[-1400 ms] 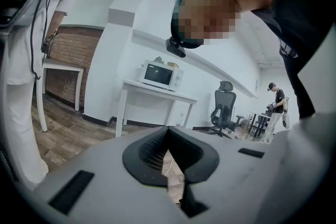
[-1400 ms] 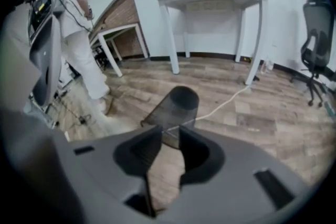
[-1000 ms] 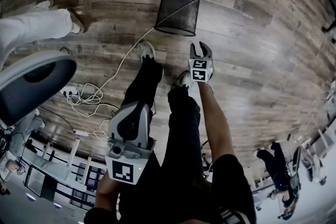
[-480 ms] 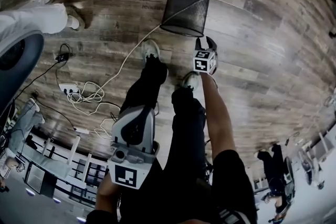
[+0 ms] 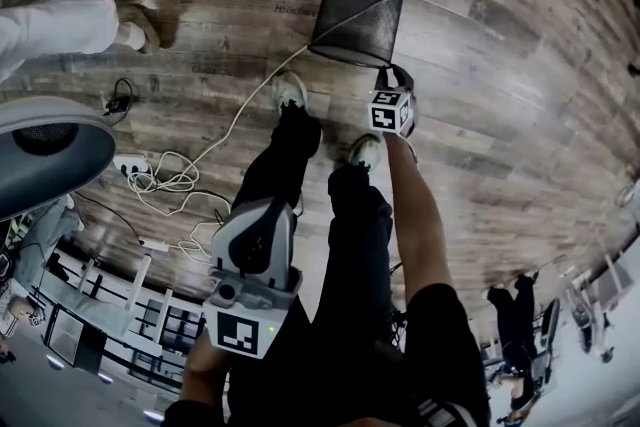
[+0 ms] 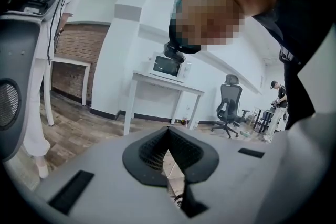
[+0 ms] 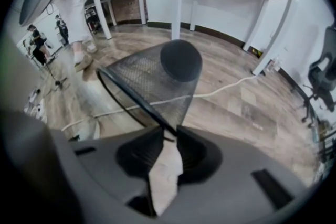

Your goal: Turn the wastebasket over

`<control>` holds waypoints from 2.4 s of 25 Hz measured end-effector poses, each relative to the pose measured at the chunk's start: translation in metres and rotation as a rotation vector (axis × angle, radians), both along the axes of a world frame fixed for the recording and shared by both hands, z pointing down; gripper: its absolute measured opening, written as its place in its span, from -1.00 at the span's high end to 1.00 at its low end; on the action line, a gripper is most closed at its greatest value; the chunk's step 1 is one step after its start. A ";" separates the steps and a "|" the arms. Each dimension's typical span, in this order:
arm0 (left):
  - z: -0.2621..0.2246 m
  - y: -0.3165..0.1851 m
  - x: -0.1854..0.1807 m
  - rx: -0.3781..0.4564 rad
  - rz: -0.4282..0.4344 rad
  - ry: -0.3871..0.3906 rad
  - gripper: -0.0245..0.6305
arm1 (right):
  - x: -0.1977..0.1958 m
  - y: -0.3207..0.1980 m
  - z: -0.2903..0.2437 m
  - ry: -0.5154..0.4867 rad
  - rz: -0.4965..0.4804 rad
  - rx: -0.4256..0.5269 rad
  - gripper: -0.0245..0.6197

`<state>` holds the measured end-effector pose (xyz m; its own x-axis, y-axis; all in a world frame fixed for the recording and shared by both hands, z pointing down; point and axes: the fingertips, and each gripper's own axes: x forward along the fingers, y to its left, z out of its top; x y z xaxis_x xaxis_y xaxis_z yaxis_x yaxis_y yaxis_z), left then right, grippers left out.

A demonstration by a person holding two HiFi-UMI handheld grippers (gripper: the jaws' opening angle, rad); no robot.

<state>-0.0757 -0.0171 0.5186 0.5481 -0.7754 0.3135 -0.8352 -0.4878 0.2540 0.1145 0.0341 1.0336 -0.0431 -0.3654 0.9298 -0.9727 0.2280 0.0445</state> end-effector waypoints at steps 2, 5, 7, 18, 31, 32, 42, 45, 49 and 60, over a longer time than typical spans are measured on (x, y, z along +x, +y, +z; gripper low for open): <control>-0.002 0.001 -0.001 -0.006 -0.003 0.003 0.82 | -0.006 -0.002 -0.005 -0.006 -0.034 -0.006 0.63; -0.005 0.001 -0.001 -0.015 -0.004 0.010 0.82 | -0.014 -0.005 -0.012 -0.017 -0.067 -0.013 0.67; -0.009 -0.001 0.000 -0.014 -0.008 0.013 0.82 | -0.018 -0.011 -0.019 -0.030 -0.081 -0.001 0.70; -0.035 -0.014 -0.006 -0.023 -0.031 0.024 0.82 | -0.026 -0.043 -0.059 -0.100 -0.103 0.003 0.75; -0.039 -0.036 -0.025 -0.035 -0.070 0.013 0.82 | -0.028 -0.089 -0.106 -0.223 -0.022 -0.017 0.76; -0.036 -0.037 -0.026 -0.045 -0.073 0.009 0.82 | -0.027 -0.092 -0.110 -0.233 -0.010 -0.023 0.76; -0.005 -0.045 -0.021 -0.130 -0.056 -0.015 0.82 | -0.026 -0.110 -0.138 -0.346 0.085 -0.090 0.76; 0.010 -0.047 -0.020 -0.162 -0.045 -0.032 0.82 | -0.027 -0.113 -0.146 -0.374 0.099 -0.105 0.76; 0.038 -0.046 -0.016 -0.222 -0.014 -0.069 0.82 | -0.026 -0.115 -0.154 -0.401 0.114 -0.121 0.77; 0.175 -0.039 -0.017 -0.542 0.013 0.001 0.40 | -0.030 -0.099 -0.169 -0.427 0.124 -0.183 0.79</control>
